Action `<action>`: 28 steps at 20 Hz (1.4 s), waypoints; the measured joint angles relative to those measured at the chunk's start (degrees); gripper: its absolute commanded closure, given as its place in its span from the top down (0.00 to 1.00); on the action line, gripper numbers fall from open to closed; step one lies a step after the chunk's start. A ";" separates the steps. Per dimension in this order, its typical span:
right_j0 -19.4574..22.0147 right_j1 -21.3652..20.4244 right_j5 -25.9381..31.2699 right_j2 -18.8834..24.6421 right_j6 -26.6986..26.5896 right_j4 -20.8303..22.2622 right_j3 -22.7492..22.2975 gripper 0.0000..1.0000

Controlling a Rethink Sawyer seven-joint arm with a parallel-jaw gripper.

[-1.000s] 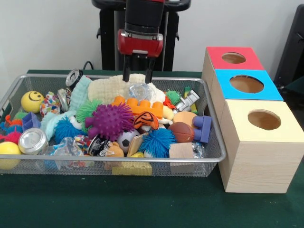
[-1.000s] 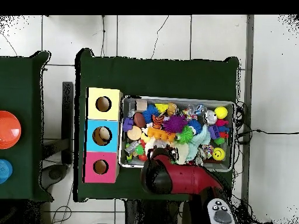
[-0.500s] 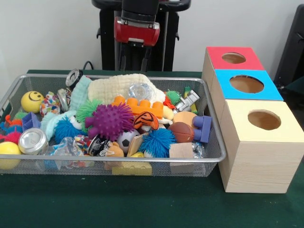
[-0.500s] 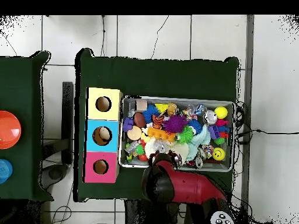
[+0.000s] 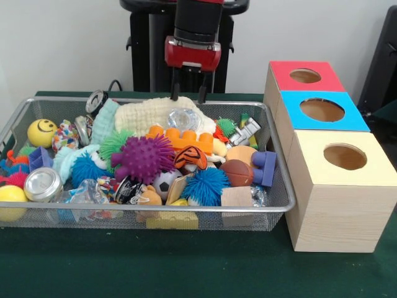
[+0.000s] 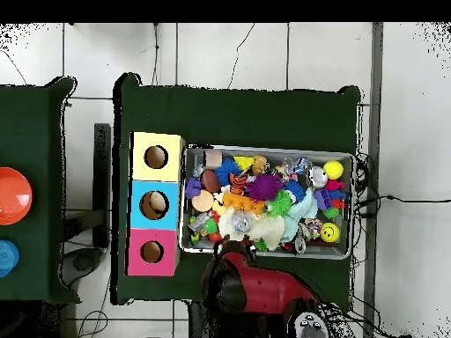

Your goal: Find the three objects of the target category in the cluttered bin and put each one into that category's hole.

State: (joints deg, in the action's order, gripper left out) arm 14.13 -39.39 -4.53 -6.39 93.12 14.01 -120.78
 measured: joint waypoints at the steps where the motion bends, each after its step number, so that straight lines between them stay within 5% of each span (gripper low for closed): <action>1: -0.26 0.51 -1.12 -0.15 0.38 -0.25 -0.43 1.00; 8: -0.64 4.23 -7.63 -0.95 3.27 -1.53 -3.89 1.00; 19: 3.38 4.58 -7.40 -1.00 4.30 -1.57 -4.70 1.00; 28: 2.41 4.57 -6.61 -1.31 4.30 -2.55 -4.41 1.00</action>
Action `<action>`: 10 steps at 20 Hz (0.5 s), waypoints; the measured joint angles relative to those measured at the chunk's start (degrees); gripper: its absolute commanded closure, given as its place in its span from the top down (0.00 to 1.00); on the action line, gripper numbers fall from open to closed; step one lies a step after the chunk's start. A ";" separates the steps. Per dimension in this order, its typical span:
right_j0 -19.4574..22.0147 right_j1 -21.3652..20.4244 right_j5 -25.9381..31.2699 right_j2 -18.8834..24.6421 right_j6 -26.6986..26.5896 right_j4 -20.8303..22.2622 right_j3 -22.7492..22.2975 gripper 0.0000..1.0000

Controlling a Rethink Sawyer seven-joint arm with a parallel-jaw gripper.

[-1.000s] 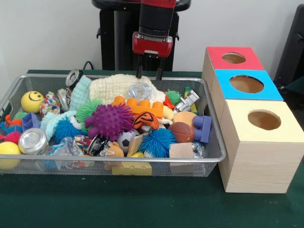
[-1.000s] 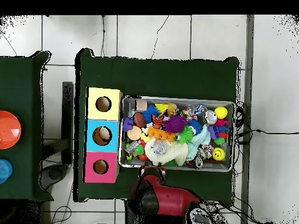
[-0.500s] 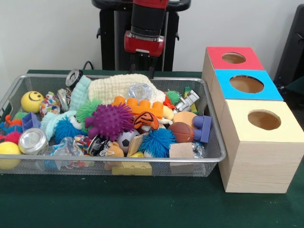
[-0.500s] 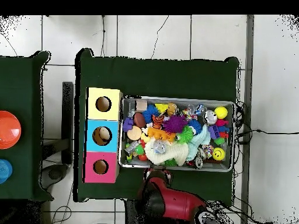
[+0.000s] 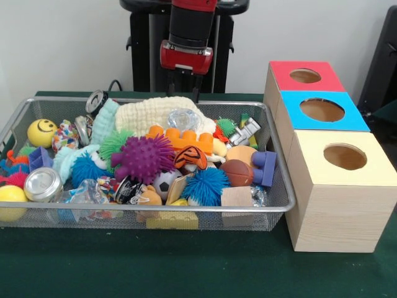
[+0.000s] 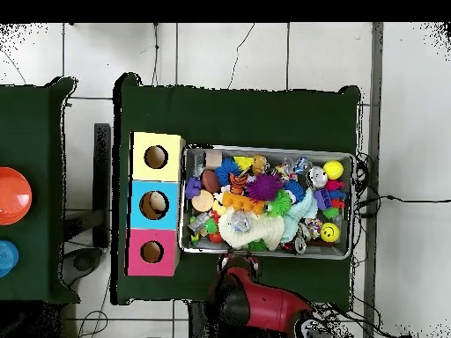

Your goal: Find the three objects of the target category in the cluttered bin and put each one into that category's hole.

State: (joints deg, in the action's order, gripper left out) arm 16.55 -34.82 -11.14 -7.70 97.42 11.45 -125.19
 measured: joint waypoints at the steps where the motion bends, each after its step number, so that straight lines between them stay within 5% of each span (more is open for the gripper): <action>1: -0.24 -0.06 0.39 -0.07 0.00 -0.25 0.07 1.00; 10: -6.48 -4.56 14.26 -1.79 0.00 -4.49 0.54 1.00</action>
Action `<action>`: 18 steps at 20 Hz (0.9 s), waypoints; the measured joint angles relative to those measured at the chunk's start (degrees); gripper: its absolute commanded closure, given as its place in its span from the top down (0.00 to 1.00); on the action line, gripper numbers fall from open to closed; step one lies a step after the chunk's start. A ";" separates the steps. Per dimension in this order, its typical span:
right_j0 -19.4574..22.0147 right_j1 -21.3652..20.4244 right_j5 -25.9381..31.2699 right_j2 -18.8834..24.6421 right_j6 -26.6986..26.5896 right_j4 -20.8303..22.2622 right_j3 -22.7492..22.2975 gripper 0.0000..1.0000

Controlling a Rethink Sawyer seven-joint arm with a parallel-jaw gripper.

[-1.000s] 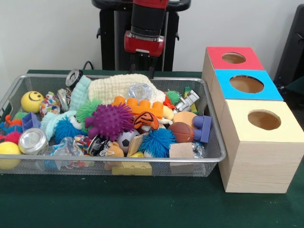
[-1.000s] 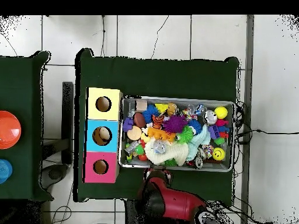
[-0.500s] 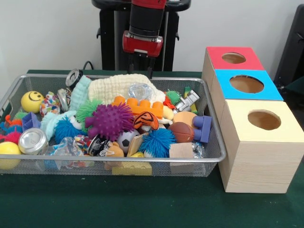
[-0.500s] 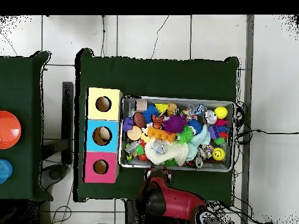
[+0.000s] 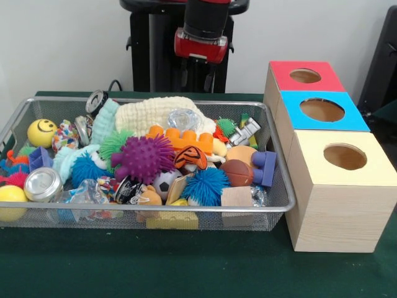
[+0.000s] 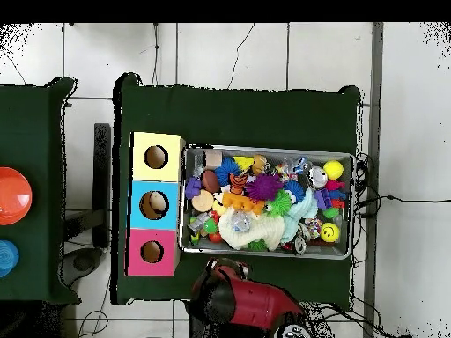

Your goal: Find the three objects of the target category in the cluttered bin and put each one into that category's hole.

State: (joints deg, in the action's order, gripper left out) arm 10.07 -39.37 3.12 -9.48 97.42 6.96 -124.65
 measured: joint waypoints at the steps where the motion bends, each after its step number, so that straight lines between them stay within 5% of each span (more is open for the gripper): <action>1: -0.51 -0.47 1.45 -0.22 0.00 -0.13 0.19 1.00; 9: -2.89 -4.27 10.68 -1.89 0.00 -0.46 3.48 1.00; 18: -0.39 -4.75 10.89 -1.75 0.00 -0.43 7.11 1.00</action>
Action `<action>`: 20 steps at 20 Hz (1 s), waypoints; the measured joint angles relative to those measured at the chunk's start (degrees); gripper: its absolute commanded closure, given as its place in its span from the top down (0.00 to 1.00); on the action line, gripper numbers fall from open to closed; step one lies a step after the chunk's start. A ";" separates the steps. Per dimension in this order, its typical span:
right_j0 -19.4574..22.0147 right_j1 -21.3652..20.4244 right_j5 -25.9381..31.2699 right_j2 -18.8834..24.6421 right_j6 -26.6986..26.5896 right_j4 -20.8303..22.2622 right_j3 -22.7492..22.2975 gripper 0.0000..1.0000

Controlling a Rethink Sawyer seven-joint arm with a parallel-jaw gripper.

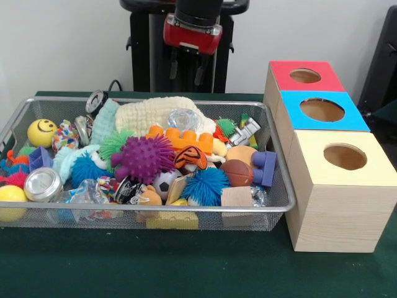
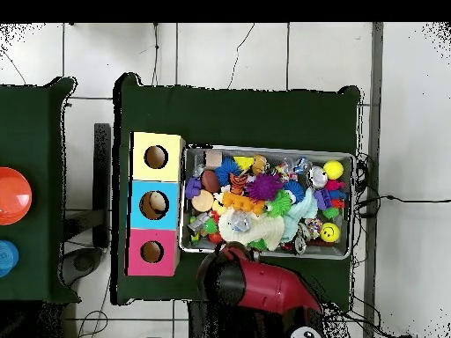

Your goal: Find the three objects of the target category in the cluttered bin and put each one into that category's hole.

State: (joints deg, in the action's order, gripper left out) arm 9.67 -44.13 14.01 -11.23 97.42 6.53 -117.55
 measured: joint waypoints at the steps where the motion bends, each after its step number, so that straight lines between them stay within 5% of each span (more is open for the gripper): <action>1: 0.30 0.06 0.00 -0.02 0.00 0.01 0.31 1.00; 20: 1.03 6.47 -12.34 0.04 0.00 -0.01 3.38 1.00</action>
State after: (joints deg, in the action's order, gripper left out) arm 10.71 -37.65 1.67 -11.19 97.42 6.52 -114.17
